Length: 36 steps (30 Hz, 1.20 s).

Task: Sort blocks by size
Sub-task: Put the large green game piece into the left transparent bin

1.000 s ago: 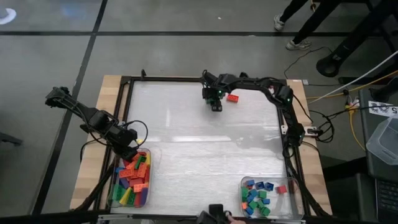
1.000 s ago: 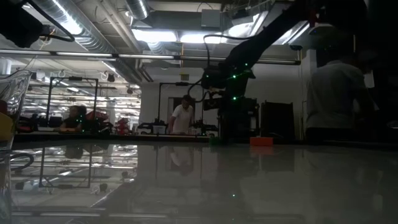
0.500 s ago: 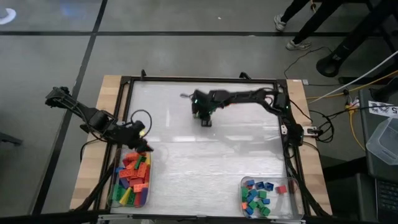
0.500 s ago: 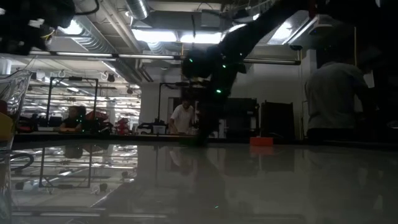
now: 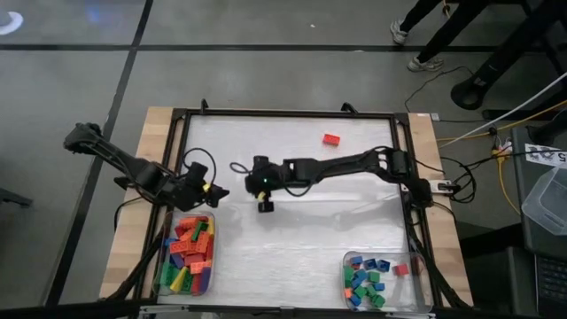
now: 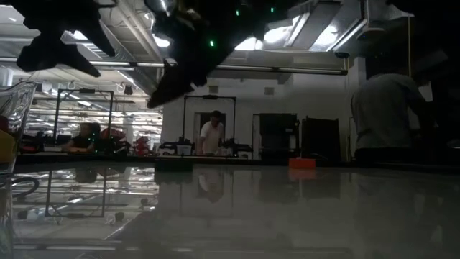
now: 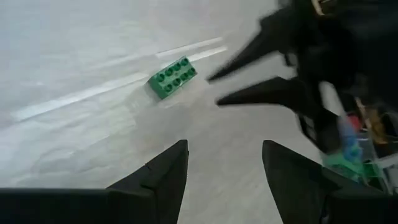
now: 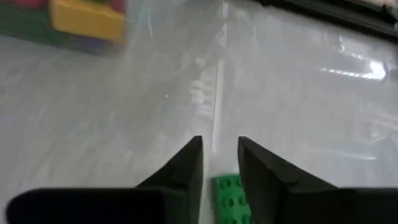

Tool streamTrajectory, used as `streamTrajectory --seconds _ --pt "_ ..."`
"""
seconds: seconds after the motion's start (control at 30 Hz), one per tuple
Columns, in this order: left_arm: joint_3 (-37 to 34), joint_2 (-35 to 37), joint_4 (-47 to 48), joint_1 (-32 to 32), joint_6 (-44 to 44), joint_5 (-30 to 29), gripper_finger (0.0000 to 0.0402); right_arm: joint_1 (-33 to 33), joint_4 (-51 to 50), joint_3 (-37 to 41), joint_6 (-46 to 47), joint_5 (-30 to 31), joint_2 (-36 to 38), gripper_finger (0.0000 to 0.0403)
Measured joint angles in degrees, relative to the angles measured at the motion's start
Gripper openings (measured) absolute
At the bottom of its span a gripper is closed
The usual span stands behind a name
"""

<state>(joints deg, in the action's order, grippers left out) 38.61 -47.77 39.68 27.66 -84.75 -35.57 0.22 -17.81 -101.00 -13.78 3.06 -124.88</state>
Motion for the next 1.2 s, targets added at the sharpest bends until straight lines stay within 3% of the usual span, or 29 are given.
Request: streamTrajectory --seconds 0.23,0.5,0.63,0.97,1.2 --pt "0.0 -5.2 -0.2 0.0 -1.9 0.9 0.0194 1.3 -0.8 -1.3 -3.8 3.2 0.1 0.0061" --pt "0.0 -6.7 -0.2 0.0 -1.7 0.9 0.0194 -1.0 -2.3 -1.3 -3.9 4.9 -0.2 0.0064" --pt "0.0 -6.7 -0.2 0.0 -1.7 0.9 0.0194 -1.9 -2.6 -1.3 -2.6 4.8 -0.2 0.0088" --pt "0.0 -6.7 -0.1 0.0 -0.3 0.9 0.0194 -3.8 -8.3 -1.3 3.2 2.5 -1.9 0.0193" --pt "0.0 -6.8 0.1 0.0 -0.3 0.9 0.0194 -3.7 -9.7 -1.4 1.4 -2.0 -4.7 0.0208"
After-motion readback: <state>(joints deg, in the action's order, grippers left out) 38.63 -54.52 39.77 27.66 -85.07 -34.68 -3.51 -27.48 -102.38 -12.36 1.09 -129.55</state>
